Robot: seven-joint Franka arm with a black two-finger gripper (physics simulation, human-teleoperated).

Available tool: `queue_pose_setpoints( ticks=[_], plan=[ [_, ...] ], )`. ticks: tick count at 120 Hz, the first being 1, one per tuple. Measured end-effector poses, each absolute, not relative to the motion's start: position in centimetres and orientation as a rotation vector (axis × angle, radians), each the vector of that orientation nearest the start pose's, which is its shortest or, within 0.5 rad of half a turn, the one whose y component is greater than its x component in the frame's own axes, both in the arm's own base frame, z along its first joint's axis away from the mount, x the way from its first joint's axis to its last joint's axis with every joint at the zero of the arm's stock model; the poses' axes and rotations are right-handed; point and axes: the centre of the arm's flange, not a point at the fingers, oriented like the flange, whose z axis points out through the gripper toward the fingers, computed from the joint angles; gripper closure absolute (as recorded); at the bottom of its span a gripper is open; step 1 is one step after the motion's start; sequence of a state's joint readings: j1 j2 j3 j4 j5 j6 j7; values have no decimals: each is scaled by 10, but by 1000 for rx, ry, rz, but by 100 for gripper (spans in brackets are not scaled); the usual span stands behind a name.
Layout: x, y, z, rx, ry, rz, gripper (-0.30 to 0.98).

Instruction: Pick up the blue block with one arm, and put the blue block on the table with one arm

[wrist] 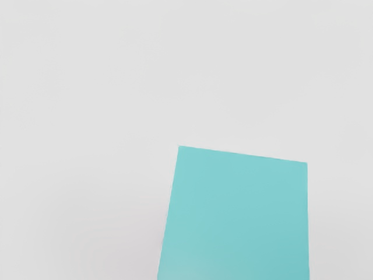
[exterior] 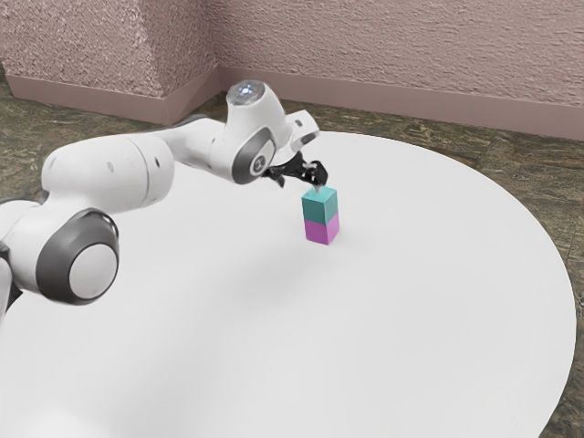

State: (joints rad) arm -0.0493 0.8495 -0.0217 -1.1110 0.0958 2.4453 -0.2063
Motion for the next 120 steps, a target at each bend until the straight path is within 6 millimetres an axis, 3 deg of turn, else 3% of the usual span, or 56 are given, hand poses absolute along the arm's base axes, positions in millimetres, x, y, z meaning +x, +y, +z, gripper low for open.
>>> queue_pose_setpoints(
  ticks=[20,42,90,120],
  plan=[
    [810,-58,318,-3070,-38,-802,0],
    [814,-58,322,-3037,71,-878,0],
    [819,-55,302,-2992,217,-922,0],
    [819,-55,299,-3021,163,-954,0]
  ],
)
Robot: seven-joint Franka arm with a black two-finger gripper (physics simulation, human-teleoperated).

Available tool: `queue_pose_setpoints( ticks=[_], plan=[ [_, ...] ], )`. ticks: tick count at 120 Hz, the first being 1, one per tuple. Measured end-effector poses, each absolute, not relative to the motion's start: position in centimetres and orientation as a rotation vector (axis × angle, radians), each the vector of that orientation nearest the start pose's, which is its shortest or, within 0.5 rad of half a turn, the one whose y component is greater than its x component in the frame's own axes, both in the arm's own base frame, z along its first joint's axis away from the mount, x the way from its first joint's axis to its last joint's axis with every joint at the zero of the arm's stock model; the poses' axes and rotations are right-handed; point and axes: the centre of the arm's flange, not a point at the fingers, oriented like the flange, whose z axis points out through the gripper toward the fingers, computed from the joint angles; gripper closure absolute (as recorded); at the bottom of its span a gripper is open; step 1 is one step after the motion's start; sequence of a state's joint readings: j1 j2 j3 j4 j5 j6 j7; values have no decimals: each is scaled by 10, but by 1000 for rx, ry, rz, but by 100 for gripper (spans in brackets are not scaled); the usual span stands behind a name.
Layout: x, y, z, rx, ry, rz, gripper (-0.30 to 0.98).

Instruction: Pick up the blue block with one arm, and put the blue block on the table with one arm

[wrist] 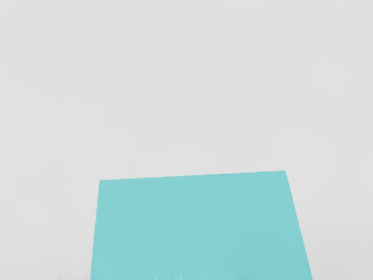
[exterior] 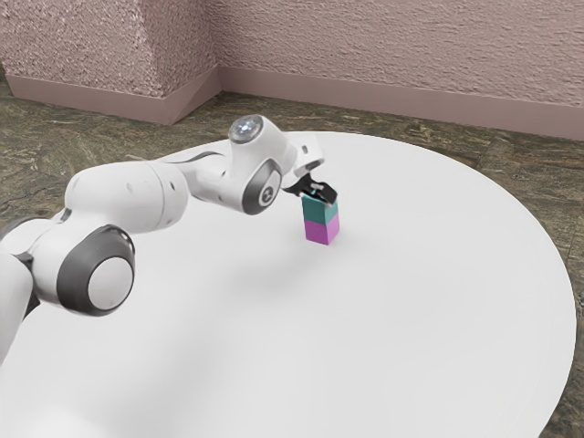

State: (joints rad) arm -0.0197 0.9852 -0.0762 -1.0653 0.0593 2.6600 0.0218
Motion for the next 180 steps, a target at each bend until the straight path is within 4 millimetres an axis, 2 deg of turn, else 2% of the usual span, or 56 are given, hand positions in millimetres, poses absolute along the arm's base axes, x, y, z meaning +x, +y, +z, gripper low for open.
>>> queue_pose_setpoints(
  ticks=[13,58,117,146,154,166,176,180],
  plan=[
    [820,-49,297,-3033,120,-959,0],
    [820,-51,280,-3060,70,-951,0],
    [821,-52,283,-3056,47,-987,1],
    [821,-53,285,-3055,37,-999,27],
    [821,-54,291,-3049,40,-1007,31],
    [815,-51,313,-3028,42,-1012,33],
    [790,-49,338,-3023,36,-957,33],
    [776,-40,348,-3022,14,-930,34]
  ],
)
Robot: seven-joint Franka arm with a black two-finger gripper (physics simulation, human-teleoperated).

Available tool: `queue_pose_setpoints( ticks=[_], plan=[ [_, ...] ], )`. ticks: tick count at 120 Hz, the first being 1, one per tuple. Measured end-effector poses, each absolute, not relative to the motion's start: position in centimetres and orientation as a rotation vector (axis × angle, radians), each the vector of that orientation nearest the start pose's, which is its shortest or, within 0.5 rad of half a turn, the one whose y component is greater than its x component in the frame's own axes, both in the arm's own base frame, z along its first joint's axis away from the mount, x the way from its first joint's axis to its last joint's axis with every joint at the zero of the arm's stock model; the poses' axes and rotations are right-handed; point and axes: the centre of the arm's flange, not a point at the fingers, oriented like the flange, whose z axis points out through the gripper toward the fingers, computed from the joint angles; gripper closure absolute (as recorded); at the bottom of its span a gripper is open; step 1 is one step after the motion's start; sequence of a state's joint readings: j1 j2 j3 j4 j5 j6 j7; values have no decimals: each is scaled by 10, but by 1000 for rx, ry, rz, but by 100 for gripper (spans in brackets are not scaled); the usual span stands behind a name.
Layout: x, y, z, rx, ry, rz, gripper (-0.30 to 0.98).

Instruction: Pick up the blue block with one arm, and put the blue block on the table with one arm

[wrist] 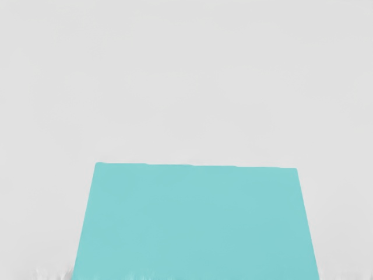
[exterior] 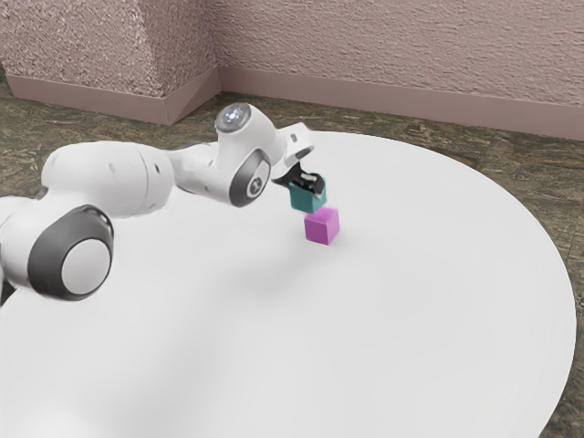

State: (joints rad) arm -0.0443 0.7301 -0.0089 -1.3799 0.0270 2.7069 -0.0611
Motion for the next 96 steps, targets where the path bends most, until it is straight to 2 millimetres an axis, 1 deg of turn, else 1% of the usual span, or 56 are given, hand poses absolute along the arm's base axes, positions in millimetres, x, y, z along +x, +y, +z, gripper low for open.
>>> queue_pose_setpoints(
  ticks=[6,10,17,26,33,42,48,59,70,81,96],
  plan=[
    [754,-21,357,-3028,-39,-882,33],
    [739,-4,360,-3030,-84,-848,33],
    [723,23,358,-3030,-157,-807,32],
    [713,53,350,-3027,-234,-766,32],
    [707,72,341,-3025,-283,-734,32],
    [703,89,331,-3022,-329,-707,32],
    [702,95,325,-3023,-349,-691,32],
    [699,104,306,-3030,-382,-648,33],
    [698,106,290,-3038,-402,-615,33],
    [698,106,271,-3049,-422,-577,33],
    [700,106,255,-3058,-440,-552,33]
  ],
)
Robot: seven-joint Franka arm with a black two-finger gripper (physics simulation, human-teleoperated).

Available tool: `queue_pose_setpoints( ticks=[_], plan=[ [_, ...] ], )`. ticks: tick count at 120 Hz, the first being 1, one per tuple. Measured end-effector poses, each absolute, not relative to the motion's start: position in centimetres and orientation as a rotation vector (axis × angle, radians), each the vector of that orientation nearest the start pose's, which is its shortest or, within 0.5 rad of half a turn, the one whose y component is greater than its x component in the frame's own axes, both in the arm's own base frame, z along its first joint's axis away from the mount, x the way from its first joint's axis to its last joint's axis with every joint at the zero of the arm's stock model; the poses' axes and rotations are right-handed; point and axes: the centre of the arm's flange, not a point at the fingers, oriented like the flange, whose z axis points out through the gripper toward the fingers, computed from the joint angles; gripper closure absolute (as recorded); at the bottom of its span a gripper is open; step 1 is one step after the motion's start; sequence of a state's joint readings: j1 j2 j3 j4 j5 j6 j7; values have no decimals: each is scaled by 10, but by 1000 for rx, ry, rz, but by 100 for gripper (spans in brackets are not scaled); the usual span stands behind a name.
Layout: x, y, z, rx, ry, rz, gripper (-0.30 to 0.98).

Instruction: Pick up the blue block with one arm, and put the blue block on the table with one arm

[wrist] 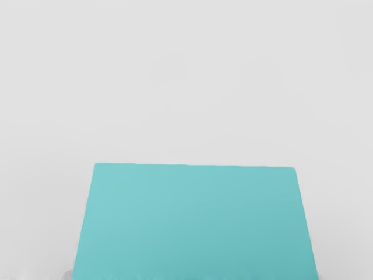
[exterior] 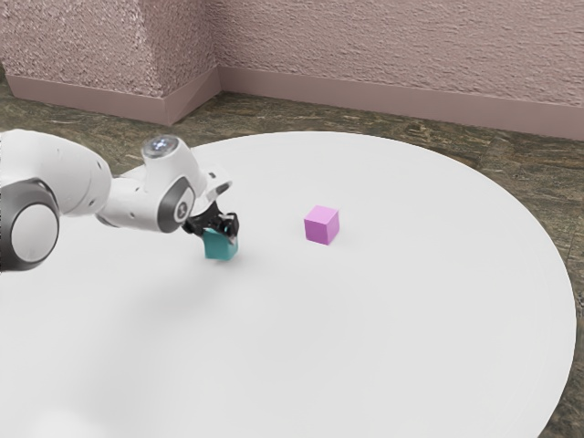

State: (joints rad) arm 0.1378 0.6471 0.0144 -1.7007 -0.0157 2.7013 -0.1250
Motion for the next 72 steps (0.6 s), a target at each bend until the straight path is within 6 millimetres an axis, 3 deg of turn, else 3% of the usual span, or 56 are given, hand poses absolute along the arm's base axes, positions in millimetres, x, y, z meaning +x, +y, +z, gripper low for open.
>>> queue_pose_setpoints(
  ticks=[28,52,56,61,72],
  plan=[
    [702,102,257,-3064,-448,-562,16],
    [697,101,307,-3048,-435,-646,6],
    [693,96,330,-3039,-419,-676,5],
    [687,87,373,-3028,-393,-731,4],
    [652,60,520,-3012,-328,-866,3]
  ],
)
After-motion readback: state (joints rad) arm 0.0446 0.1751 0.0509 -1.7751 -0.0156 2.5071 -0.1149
